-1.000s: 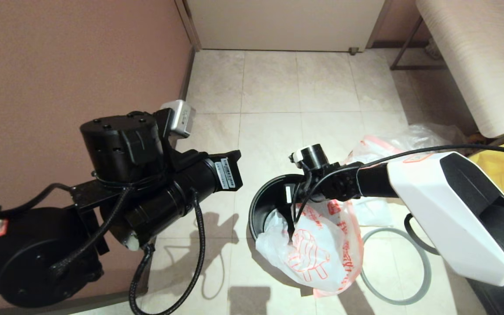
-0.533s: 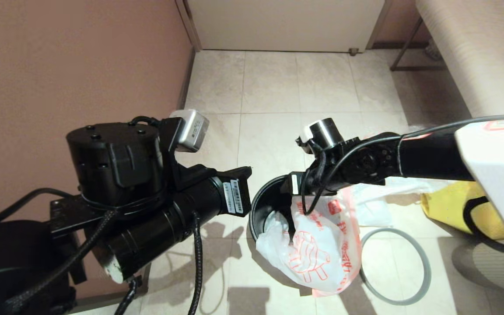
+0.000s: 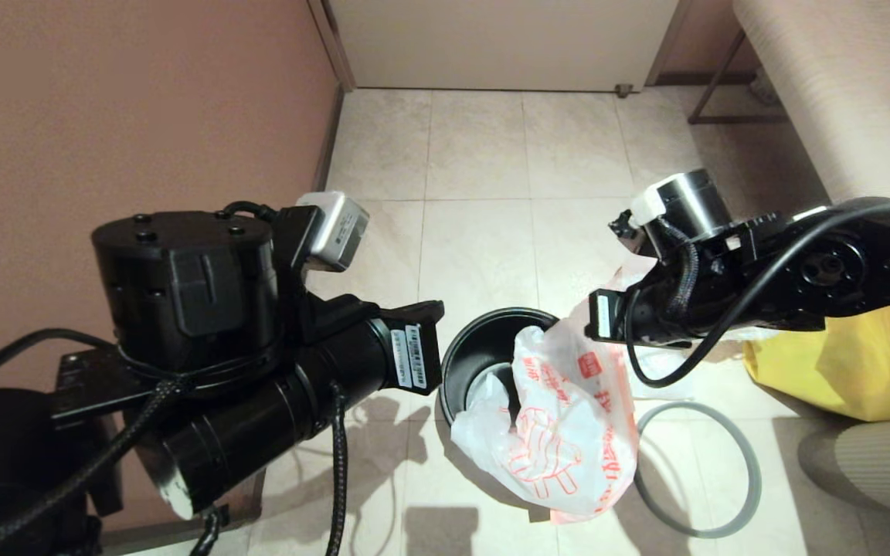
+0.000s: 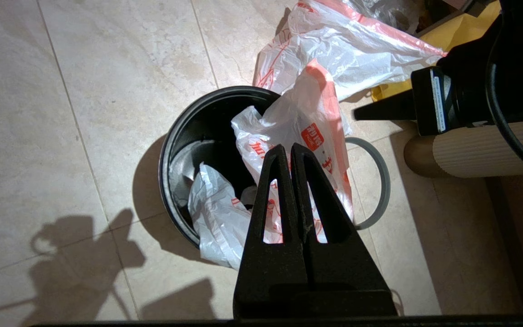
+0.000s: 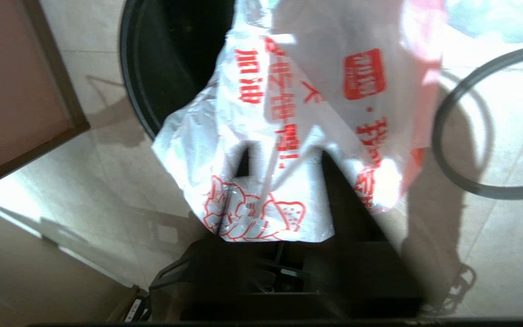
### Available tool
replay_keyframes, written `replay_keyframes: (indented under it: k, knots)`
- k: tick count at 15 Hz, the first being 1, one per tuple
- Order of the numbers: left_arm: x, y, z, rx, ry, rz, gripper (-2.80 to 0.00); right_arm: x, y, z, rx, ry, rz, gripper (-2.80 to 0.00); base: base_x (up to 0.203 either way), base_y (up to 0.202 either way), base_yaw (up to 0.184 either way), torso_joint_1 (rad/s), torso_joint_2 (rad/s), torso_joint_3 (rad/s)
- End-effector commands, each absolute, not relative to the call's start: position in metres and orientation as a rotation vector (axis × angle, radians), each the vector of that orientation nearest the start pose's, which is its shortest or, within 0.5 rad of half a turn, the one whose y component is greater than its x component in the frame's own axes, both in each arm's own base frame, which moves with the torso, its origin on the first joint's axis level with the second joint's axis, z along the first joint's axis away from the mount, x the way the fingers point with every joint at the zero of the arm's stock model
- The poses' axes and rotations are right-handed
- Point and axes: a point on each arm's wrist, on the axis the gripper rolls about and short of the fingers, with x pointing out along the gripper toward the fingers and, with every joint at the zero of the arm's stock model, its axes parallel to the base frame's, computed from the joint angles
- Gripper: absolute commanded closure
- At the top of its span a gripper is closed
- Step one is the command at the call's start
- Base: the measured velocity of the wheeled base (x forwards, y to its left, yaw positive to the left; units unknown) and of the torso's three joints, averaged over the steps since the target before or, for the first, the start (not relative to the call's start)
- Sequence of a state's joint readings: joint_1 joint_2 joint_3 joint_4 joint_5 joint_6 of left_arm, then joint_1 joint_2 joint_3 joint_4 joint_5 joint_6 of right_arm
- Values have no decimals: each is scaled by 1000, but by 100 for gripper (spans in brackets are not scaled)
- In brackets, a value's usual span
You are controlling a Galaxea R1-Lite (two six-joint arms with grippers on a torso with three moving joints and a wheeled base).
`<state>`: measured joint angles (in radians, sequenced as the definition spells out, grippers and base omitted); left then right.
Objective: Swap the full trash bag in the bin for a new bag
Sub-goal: Put the new garbage bag on the trash can
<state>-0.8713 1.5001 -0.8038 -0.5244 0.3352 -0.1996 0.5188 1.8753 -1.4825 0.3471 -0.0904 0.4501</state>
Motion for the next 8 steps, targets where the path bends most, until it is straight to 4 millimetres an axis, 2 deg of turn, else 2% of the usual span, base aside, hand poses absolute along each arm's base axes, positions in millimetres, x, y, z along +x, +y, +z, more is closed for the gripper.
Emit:
replay_keyframes:
  k: [1, 4, 6, 7, 8]
  knots:
    - [173, -192, 231, -105, 184, -512, 0, 316, 167, 212, 200, 799, 204, 0, 0, 0, 0, 0, 0, 0]
    - [175, -191, 231, -105, 185, -504, 0, 347, 168, 190, 219, 731, 189, 0, 0, 0, 0, 0, 0, 0]
    - [176, -193, 228, -100, 193, -505, 0, 361, 154, 182, 174, 715, 166, 0, 0, 0, 0, 0, 0, 0]
    - [176, -193, 228, -99, 194, -505, 0, 366, 146, 181, 165, 708, 156, -280, 0, 0, 0, 0, 0, 0]
    - [174, -192, 229, -101, 190, -507, 0, 371, 141, 182, 171, 680, 161, -280, 0, 0, 0, 0, 0, 0]
